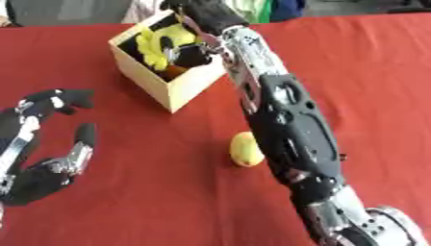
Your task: Pick up objects on the table and place them in the box.
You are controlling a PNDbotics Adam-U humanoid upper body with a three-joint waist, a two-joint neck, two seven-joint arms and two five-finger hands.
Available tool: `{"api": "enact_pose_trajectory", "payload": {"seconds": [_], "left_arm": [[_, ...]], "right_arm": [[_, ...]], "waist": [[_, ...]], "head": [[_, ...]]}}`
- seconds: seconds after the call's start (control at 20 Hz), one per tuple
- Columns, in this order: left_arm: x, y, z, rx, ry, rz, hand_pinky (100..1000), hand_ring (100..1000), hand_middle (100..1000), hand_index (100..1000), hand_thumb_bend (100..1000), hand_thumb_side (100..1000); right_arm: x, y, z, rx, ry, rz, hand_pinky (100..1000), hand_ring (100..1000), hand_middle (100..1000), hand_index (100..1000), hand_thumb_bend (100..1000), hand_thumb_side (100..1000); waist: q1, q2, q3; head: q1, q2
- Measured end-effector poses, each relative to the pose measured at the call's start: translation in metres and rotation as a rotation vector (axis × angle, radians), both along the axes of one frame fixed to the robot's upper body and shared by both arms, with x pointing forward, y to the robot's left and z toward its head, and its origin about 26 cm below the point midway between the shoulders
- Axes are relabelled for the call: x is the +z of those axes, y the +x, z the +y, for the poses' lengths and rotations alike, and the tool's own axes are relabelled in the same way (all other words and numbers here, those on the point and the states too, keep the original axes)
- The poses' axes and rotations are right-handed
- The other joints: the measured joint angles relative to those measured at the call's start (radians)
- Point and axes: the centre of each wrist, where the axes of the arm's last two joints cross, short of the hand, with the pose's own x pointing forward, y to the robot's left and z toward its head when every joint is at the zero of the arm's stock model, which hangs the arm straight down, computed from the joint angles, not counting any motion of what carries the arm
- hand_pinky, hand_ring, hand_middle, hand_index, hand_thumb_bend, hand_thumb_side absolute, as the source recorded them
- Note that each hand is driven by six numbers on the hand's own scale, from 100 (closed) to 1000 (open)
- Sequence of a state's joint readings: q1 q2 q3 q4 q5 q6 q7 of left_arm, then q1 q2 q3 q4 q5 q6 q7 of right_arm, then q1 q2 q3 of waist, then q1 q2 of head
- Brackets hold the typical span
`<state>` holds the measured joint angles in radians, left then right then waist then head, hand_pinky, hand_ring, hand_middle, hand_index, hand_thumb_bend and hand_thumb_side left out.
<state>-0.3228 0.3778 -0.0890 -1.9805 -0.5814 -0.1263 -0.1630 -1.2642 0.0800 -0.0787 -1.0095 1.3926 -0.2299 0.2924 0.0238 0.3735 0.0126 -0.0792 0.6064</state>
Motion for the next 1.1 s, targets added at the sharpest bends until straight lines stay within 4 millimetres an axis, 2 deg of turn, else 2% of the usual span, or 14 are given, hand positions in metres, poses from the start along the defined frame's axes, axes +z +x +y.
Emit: {"api": "enact_pose_trajectory", "payload": {"seconds": [0.45,0.5,0.55,0.65,0.8,0.95,1.1], "left_arm": [[-0.004,-0.001,0.002,0.008,-0.008,0.013,707,757,667,864,100,739],[-0.004,-0.001,0.002,0.009,-0.009,0.015,707,757,667,864,100,743],[-0.005,-0.002,0.003,0.014,-0.01,0.019,707,757,667,864,100,743],[-0.008,-0.003,0.005,0.026,-0.012,0.03,707,757,667,864,100,745],[-0.011,-0.004,0.007,0.041,-0.013,0.041,707,757,667,864,100,744],[-0.013,-0.005,0.01,0.052,-0.007,0.051,707,757,667,864,100,746],[-0.014,-0.005,0.011,0.058,-0.007,0.058,706,757,671,864,100,746]], "right_arm": [[0.038,-0.015,-0.018,0.148,0.079,0.002,885,997,832,929,100,484],[0.041,-0.017,-0.021,0.165,0.082,0.001,868,981,827,924,100,386],[0.047,-0.02,-0.025,0.198,0.077,-0.016,864,978,827,923,100,365],[0.059,-0.026,-0.046,0.26,0.06,-0.063,858,972,824,919,100,326],[0.065,-0.034,-0.078,0.325,0.036,-0.095,845,959,815,912,100,265],[0.063,-0.043,-0.104,0.358,0.007,-0.1,837,950,808,906,100,236],[0.054,-0.052,-0.125,0.371,-0.03,-0.088,835,946,798,903,100,251]], "waist": [[-0.001,-0.015,-0.011],[-0.002,-0.016,-0.013],[-0.006,-0.018,-0.02],[-0.016,-0.027,-0.035],[-0.018,-0.039,-0.05],[-0.019,-0.047,-0.062],[-0.021,-0.053,-0.071]], "head": [[0.019,0.017],[0.022,0.019],[0.028,0.025],[0.043,0.036],[0.064,0.048],[0.079,0.053],[0.089,0.057]]}}
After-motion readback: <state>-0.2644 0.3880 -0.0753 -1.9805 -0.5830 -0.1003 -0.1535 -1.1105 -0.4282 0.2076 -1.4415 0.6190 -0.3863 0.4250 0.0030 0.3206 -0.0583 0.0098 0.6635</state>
